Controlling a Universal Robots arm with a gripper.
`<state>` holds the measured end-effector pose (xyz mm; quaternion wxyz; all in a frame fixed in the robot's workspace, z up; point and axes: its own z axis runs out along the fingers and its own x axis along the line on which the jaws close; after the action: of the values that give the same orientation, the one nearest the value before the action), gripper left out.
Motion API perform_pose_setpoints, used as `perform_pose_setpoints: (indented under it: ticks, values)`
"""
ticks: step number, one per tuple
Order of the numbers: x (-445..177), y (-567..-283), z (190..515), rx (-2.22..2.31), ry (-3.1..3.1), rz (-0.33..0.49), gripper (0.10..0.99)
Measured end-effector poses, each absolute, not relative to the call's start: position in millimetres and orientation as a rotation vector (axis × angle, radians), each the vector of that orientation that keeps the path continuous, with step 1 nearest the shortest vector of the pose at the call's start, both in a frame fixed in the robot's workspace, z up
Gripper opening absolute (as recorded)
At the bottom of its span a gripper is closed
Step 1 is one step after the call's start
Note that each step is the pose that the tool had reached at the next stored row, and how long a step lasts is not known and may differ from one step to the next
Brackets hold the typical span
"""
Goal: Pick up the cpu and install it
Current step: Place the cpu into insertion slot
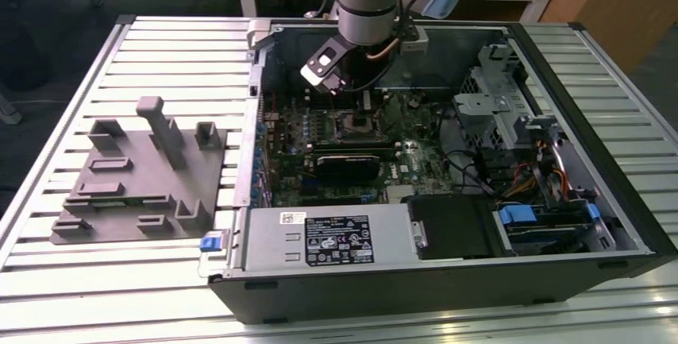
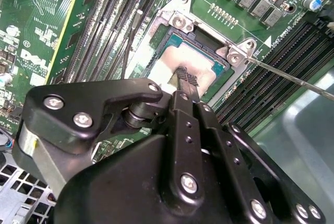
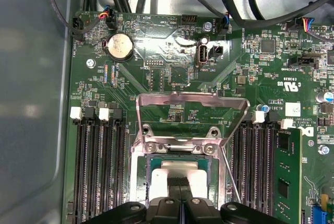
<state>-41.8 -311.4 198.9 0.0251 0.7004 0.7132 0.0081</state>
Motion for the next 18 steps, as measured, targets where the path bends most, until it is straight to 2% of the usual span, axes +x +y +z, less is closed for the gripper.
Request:
perform_pose_setpoints:
  ticks: [10,18]
  values:
    - [-41.8,-311.3,203.7,2.166,2.206,0.026,0.106]
    - [-41.7,-311.3,221.7,2.165,2.205,0.028,0.106]
